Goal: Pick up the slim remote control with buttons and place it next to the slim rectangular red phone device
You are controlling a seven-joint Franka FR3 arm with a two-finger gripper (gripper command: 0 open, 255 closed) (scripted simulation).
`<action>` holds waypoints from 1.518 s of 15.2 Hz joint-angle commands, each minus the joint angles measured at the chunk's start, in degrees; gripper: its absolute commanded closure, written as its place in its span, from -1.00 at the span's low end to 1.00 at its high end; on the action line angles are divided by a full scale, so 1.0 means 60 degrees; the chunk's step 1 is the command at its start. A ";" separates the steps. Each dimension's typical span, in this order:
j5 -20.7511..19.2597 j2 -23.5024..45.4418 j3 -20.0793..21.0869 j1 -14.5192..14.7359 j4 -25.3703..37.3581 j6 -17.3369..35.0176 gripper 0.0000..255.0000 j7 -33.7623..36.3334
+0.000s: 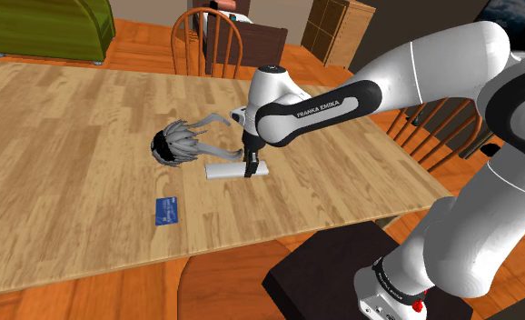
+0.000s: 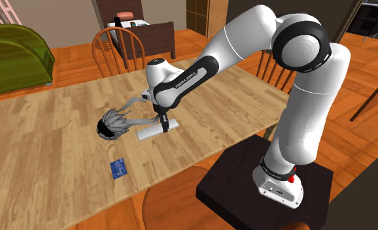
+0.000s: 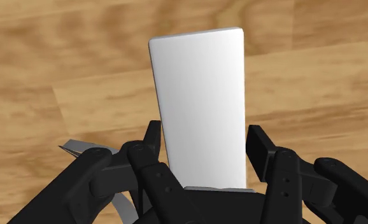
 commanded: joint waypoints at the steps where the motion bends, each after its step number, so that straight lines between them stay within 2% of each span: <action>1: 0.0001 0.0001 0.0000 0.0000 -0.0002 -0.0001 1.00 0.0001; 19: 0.0069 -0.1055 0.0003 -0.0013 0.0999 -0.2055 1.00 -0.0037; 23: 0.0088 -0.1583 -0.0438 -0.0449 0.0372 -0.1963 1.00 -0.0924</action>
